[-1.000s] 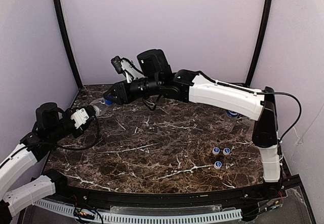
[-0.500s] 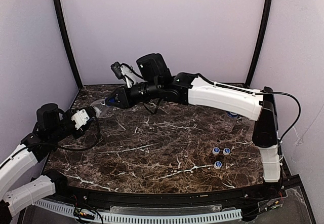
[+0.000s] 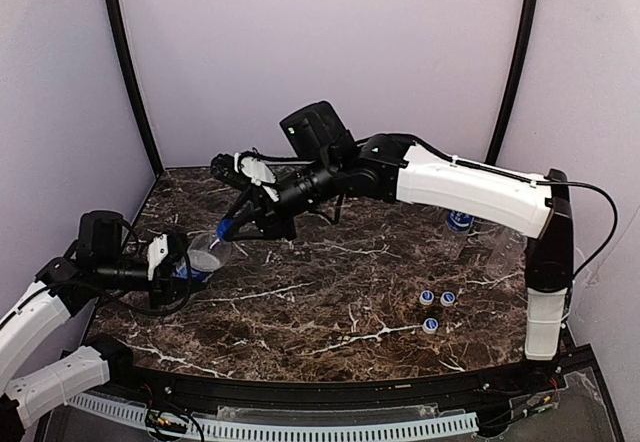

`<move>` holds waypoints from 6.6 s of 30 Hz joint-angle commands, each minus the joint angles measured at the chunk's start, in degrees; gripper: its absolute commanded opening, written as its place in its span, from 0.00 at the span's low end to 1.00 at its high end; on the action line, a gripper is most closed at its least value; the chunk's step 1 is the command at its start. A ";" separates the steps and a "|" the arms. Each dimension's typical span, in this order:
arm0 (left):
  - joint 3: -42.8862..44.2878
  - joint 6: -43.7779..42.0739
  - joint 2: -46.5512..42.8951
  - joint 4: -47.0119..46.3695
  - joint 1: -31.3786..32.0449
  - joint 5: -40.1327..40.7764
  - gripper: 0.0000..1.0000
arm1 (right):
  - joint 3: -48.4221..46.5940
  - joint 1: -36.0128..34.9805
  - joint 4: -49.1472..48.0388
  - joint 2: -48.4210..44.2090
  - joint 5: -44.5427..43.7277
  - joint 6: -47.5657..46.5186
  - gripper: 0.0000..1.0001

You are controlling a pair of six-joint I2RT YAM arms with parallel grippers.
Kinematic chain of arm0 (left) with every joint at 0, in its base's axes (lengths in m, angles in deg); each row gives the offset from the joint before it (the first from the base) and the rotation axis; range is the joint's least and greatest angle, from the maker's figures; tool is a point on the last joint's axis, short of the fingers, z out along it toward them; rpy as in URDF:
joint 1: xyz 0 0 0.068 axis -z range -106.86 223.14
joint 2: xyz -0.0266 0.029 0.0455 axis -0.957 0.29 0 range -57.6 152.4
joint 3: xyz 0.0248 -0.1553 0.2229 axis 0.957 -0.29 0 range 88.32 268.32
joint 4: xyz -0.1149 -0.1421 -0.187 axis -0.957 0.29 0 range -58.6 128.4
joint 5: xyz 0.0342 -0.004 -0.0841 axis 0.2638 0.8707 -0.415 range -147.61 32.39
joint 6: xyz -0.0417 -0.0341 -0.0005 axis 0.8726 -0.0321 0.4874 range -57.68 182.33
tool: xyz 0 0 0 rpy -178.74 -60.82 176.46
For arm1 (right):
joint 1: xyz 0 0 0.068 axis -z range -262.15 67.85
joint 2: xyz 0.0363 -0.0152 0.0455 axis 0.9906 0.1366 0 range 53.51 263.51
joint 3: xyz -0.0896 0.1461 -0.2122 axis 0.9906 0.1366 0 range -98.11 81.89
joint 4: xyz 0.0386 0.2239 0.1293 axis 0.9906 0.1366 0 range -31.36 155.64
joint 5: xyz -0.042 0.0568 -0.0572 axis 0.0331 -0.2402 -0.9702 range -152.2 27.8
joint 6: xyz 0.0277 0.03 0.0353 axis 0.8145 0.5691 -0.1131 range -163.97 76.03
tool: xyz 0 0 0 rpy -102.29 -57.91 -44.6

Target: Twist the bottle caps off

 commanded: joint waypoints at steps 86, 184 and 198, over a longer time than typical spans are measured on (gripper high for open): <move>1.87 -15.75 -0.29 14.07 0.53 -7.58 0.23 | 11.64 -7.80 9.47 -14.19 -20.27 -42.90 0.00; -1.90 -6.06 -2.79 2.53 0.51 -0.07 0.24 | 18.27 -7.90 -9.19 -16.67 -22.65 -23.31 0.98; -4.41 2.35 -2.44 -13.94 0.51 15.92 0.24 | 1.37 -1.43 -6.33 -2.87 -17.17 36.01 0.77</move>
